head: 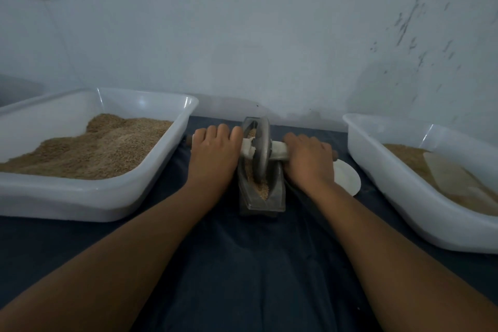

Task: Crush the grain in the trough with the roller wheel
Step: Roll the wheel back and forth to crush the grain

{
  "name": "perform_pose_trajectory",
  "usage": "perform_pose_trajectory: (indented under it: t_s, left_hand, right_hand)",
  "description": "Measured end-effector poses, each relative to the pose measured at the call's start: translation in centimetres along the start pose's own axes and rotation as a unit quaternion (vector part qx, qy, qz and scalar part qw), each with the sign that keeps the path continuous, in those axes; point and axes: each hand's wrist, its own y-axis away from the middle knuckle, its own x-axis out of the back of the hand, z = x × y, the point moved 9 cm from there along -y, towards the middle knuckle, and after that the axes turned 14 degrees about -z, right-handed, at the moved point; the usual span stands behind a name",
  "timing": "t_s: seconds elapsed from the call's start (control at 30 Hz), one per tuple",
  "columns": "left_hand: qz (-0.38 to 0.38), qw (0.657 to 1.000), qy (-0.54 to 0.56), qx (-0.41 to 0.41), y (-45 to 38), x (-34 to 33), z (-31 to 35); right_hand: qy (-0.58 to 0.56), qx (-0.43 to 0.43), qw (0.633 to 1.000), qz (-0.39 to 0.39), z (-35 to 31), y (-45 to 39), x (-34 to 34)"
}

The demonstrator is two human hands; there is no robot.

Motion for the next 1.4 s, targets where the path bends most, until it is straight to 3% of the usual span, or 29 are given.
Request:
perform_pose_trajectory:
  t_s: [0.6,0.97,1.17,1.4]
  left_hand:
    - [0.009,1.0,-0.001,-0.003,1.7,1.2,0.4]
    - [0.003,1.0,0.009,-0.012,0.0,0.1,-0.3]
    - [0.008,1.0,0.01,-0.01,-1.4,-0.4,-0.4]
    - [-0.033,0.999,-0.001,-0.003,-3.7,-1.6,-0.8]
  right_hand:
    - [-0.012,-0.028,0.999,0.022,-0.1,2.4,0.9]
    - [0.033,-0.021,0.999,-0.014,0.0,-0.2,0.1]
    - [0.035,-0.026,0.999,0.014,0.3,-0.9,-0.3]
    - [0.027,-0.014,0.999,-0.045,0.8,-3.6,-1.2]
